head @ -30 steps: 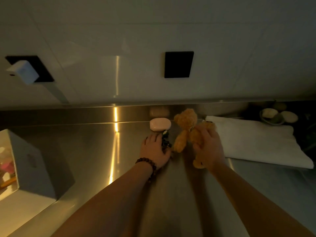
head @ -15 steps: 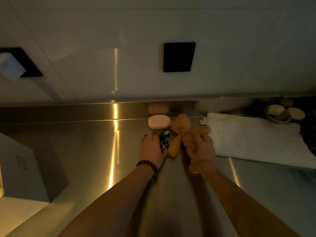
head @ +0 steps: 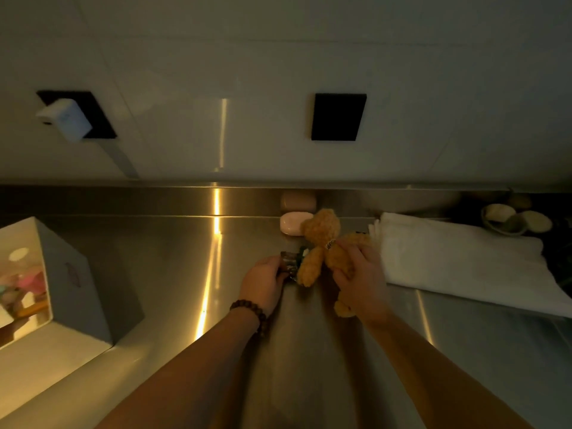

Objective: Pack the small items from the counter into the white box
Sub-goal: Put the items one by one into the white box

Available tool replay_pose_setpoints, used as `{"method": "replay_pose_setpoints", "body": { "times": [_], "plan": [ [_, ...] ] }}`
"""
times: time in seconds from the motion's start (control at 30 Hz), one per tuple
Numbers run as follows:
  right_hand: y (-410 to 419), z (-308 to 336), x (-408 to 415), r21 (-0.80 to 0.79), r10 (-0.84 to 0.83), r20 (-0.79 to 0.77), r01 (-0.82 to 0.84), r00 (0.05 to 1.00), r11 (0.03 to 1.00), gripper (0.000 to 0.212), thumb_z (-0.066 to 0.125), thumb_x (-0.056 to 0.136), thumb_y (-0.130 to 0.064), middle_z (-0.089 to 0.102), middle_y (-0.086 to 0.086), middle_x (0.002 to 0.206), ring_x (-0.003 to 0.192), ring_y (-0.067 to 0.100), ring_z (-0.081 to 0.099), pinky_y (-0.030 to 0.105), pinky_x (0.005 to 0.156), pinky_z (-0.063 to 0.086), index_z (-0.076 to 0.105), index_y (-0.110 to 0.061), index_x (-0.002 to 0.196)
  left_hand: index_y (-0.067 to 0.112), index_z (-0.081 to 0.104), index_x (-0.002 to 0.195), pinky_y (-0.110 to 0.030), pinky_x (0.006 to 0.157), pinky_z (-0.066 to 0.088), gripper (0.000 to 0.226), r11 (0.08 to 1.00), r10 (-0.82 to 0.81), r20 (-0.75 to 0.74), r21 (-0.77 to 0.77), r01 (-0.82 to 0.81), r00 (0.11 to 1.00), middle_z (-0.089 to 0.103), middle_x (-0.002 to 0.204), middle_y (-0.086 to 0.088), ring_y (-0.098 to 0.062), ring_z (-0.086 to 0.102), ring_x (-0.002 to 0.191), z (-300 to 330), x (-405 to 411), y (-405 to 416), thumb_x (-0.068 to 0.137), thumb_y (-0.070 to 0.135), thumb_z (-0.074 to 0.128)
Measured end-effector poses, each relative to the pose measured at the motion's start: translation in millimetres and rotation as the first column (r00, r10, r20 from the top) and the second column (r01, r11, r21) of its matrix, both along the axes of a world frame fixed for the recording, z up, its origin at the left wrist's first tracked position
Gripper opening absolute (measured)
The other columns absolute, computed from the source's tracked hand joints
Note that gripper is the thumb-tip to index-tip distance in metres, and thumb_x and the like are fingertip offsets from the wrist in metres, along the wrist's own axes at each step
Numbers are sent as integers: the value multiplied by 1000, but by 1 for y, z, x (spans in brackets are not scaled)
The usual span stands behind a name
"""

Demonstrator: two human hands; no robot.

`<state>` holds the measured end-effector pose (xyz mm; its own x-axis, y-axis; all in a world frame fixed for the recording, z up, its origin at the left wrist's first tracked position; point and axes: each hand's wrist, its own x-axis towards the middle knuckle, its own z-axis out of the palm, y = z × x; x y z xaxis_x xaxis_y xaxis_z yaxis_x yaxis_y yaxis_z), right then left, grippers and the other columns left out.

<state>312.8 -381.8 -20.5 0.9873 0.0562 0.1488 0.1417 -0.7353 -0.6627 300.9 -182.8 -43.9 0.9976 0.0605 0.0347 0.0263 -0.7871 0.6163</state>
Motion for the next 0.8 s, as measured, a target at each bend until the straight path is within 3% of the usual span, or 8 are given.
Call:
{"method": "replay_pose_setpoints", "body": {
  "times": [0.27,0.43,0.6,0.8],
  "plan": [
    [40,51,-17,58,106,128,-114,986,992,52,66,83,-11,49,5,126,107,13,45,22,88,33,52,-20,132,16,61,88,-27,68,42,9,974,157,159,-187,-126,975,63,85,1,-17,57,81,57,-28,38,85,8,58],
    [83,93,-30,156,181,237,-221,954,963,51,64,82,-9,51,3,124,109,16,49,26,89,40,54,-20,130,12,62,90,-40,74,50,5,968,231,335,-169,-183,913,65,87,-4,-21,60,83,117,-50,87,86,11,59],
    [146,137,-44,218,289,333,-371,898,903,49,63,83,-8,52,2,124,109,13,51,28,93,42,54,-22,129,13,61,96,-35,74,49,8,957,289,480,-121,-264,828,64,90,-2,-21,60,85,182,-89,150,87,14,60],
    [245,177,-61,239,459,363,-557,811,795,43,63,86,-16,52,-9,115,99,3,50,15,81,39,53,-26,127,15,60,102,-29,78,46,15,898,396,549,-65,-436,735,63,101,-2,-14,57,92,241,-157,243,87,18,60]
  ]
}}
